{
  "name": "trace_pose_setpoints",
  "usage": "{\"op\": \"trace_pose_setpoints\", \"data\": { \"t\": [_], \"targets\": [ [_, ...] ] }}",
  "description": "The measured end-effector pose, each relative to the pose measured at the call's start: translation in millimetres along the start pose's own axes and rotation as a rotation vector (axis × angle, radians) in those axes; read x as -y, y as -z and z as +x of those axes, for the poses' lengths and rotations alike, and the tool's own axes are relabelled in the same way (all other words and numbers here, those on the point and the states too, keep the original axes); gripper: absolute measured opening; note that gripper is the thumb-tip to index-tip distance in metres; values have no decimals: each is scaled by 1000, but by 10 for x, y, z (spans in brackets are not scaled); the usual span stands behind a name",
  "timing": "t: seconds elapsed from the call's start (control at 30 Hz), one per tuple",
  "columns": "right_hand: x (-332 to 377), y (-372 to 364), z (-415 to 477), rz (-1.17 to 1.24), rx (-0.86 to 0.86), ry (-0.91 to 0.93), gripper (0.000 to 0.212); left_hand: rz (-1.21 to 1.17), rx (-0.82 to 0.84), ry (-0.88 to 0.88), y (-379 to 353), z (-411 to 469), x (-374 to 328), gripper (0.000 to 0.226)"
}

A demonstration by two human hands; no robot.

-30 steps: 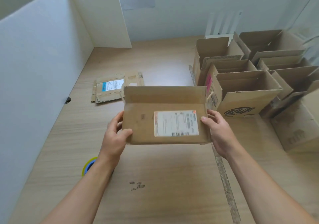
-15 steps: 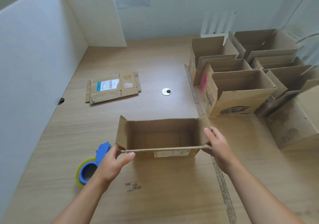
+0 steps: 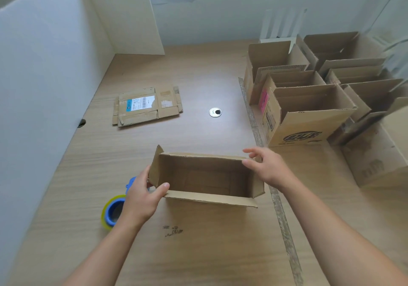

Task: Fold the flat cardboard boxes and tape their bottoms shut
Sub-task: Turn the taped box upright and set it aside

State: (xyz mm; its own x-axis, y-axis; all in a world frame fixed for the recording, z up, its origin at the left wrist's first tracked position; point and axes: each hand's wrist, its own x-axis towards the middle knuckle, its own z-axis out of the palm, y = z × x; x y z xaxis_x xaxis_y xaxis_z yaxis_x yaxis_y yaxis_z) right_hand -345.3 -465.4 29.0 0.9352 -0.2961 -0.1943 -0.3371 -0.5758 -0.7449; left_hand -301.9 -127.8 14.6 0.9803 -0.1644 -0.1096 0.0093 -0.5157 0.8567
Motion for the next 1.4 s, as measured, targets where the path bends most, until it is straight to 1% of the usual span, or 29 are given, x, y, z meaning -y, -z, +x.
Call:
{"op": "trace_pose_setpoints", "data": {
  "t": [0.03, 0.07, 0.1, 0.17, 0.27, 0.33, 0.37, 0.43, 0.53, 0.63, 0.7, 0.77, 0.83, 0.9, 0.97, 1.03, 1.07, 1.1, 1.17, 1.27, 1.33, 1.4],
  "targets": [
    [25, -8, 16, 3, -51, 0, 17, 0, -7, -1, -15, -9, 2, 55],
    [35, -22, 33, 35, -103, -17, 14, 5, -8, -7, -29, -19, 15, 55],
    [36, -37, 47, 85, -147, -48, 17, 14, -4, -7, -33, -35, 33, 56],
    [34, -80, 68, 191, -195, -132, 24, 18, 37, 16, -18, -67, 68, 67],
    [16, -113, 107, 303, -188, -230, 26, -20, 202, -22, 63, -107, 128, 87],
    [13, -102, 130, 360, -152, -276, 27, 20, 270, -92, 99, -117, 165, 94],
    [9, -98, 136, 377, -137, -290, 28, 40, 265, -124, 103, -109, 179, 93],
    [-1, -95, 148, 369, -133, -292, 28, 41, 199, -163, 76, -86, 176, 83],
    [3, -84, 181, 351, -158, -310, 30, -41, 97, -149, 14, -84, 139, 67],
    [21, -116, 223, 352, -168, -379, 34, 14, 119, -217, -53, -112, 157, 50],
    [24, -155, 223, 282, -215, -367, 38, 47, 137, -252, -98, -119, 201, 51],
    [21, -167, 195, 252, -250, -302, 35, -38, 112, -148, -115, -103, 214, 59],
    [-7, -150, 142, 312, -222, -248, 31, -77, 97, -64, -110, -87, 219, 64],
    [-85, -137, 60, 378, -183, -194, 27, -70, 137, -51, -102, -78, 240, 60],
    [-200, -145, -46, 471, -206, -148, 19, -79, 162, -22, -105, -83, 265, 68],
    [-347, -163, -164, 585, -282, -146, 15, -105, 162, 63, -113, -110, 269, 83],
    [-427, -175, -219, 642, -303, -164, 15, -132, 176, 99, -124, -123, 277, 83],
    [-520, -197, -269, 685, -298, -188, 16, -159, 202, 116, -137, -139, 288, 79],
    [-698, -265, -364, 684, -194, -231, 28, -162, 257, 112, -166, -176, 303, 67],
    [-867, -389, -515, 583, 93, -204, 55, -159, 253, 142, -213, -210, 304, 53],
    [-841, -413, -588, 555, 229, -135, 60, -164, 176, 187, -242, -201, 325, 43],
    [-782, -410, -612, 574, 282, -88, 58, -165, 116, 220, -241, -173, 326, 34]
  ]
}}
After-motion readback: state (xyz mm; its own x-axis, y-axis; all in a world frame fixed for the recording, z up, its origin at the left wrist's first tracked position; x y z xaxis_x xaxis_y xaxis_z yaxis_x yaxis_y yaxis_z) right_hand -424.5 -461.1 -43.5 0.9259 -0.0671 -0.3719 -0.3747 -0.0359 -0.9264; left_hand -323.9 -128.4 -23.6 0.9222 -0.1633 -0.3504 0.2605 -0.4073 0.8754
